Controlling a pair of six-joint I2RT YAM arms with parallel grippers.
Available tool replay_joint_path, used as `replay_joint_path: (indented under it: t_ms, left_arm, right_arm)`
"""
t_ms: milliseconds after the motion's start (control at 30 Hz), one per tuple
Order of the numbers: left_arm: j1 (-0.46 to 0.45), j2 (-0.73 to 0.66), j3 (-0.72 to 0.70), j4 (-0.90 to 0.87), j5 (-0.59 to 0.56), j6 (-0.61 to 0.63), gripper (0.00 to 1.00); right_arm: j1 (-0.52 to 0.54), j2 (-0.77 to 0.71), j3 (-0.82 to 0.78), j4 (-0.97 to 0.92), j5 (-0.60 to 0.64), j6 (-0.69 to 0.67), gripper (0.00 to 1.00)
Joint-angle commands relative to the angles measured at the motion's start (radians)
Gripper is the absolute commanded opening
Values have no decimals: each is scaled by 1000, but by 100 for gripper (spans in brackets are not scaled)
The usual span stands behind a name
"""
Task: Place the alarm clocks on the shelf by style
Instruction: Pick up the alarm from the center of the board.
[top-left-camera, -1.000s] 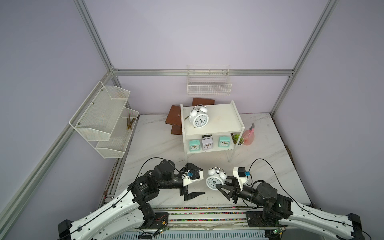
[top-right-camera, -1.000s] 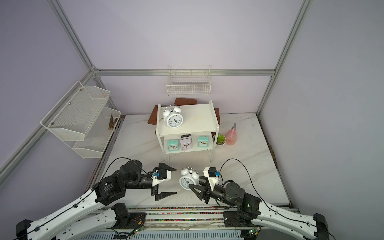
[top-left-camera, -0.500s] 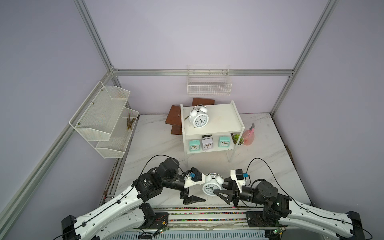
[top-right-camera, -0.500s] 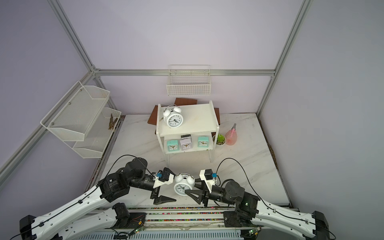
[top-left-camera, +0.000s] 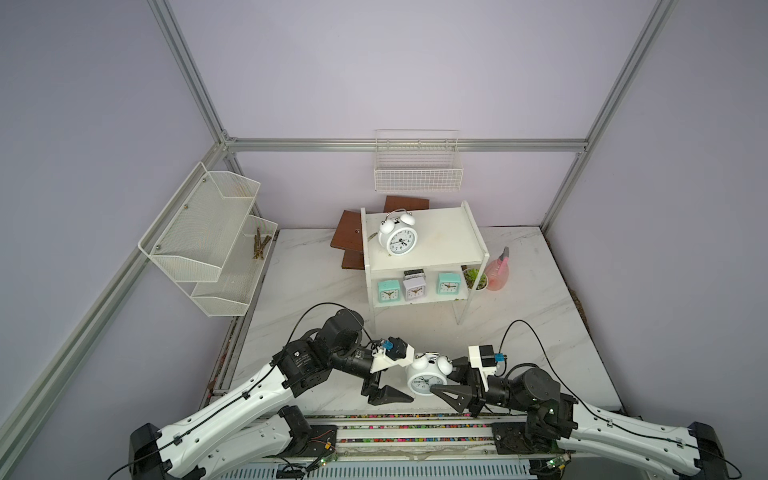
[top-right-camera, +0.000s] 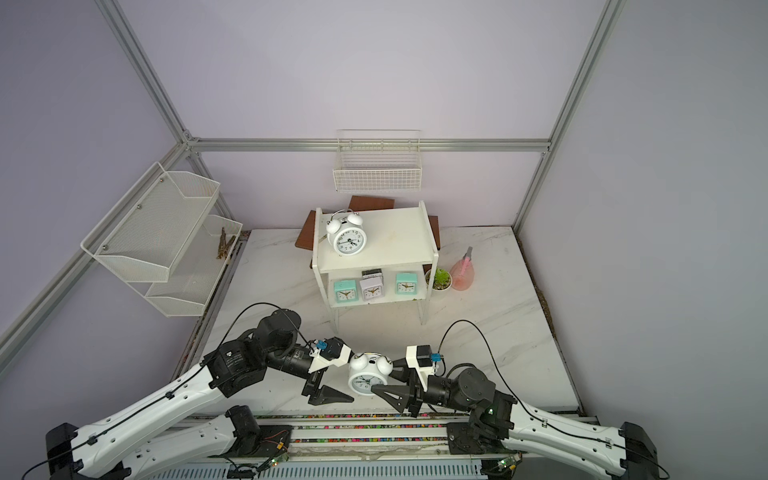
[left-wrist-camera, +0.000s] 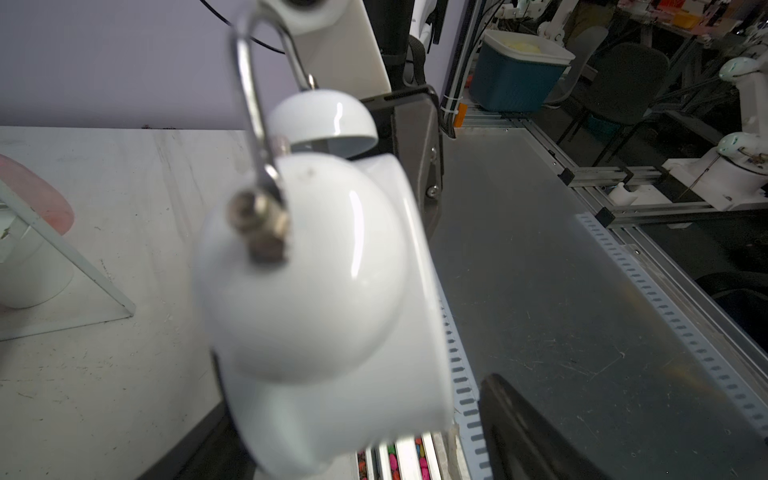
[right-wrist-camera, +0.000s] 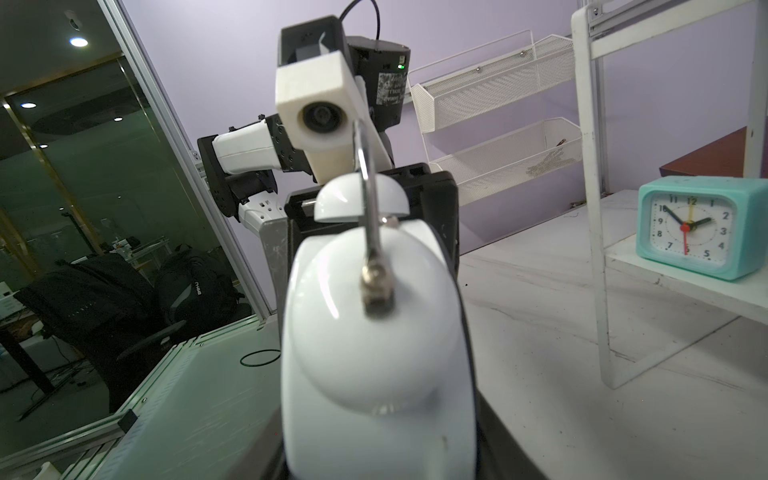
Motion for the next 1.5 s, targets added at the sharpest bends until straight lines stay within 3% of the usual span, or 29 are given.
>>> replay_joint_path:
  t_ms: [0, 400, 700, 1067, 1367, 1467]
  left_arm:
    - [17, 23, 52, 59, 82, -37, 80]
    - [24, 75, 50, 149, 85, -105, 74]
    - [24, 97, 41, 191, 81, -154, 71]
    - [24, 109, 24, 212, 77, -163, 58]
    - [23, 112, 17, 213, 16, -160, 35]
    - [23, 110, 14, 213, -66, -150, 23]
  right_arm:
    - [-5, -34, -1, 117, 31, -29, 22]
    - [-5, -129, -91, 212, 155, -26, 21]
    - [-3, -36, -89, 289, 135, -13, 21]
    - [-3, -5, -97, 315, 165, -26, 21]
    - [-3, -26, -81, 215, 227, -2, 25]
    - [-3, -33, -51, 123, 270, 40, 37]
